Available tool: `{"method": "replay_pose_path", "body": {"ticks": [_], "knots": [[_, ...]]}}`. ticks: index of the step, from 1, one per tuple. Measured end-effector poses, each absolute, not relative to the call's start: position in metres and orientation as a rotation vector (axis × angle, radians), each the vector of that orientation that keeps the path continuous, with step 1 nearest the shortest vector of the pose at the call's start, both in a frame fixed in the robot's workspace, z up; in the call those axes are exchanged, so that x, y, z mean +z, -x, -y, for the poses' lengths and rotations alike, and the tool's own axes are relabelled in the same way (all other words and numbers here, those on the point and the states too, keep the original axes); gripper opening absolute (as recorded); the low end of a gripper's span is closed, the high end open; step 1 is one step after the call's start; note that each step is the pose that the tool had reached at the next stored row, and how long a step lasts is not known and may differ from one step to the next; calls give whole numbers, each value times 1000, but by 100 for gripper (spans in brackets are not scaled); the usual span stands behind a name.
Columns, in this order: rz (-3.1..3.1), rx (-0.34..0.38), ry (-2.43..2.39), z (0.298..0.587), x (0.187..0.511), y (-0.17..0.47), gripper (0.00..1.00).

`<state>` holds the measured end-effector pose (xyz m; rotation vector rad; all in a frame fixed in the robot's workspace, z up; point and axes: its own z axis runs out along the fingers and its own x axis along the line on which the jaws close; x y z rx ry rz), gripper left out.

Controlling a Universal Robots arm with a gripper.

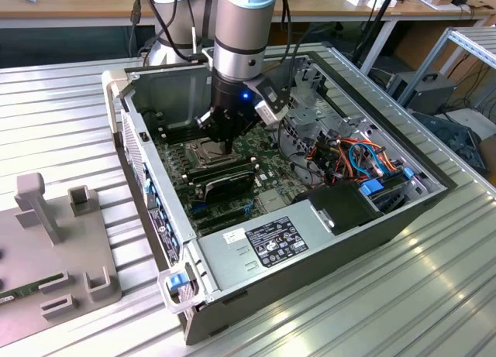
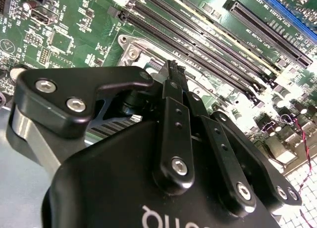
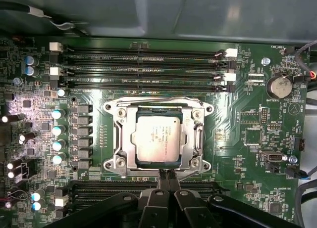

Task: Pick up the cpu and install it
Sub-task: 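Install the second cpu locking lever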

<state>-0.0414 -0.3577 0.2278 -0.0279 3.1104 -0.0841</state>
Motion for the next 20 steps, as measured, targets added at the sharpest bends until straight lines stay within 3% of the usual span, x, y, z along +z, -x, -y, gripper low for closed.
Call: {"method": "replay_pose_path", "body": {"ticks": [20], "knots": [[-3110, -86, 28, 358, 226, 51, 11]]}}
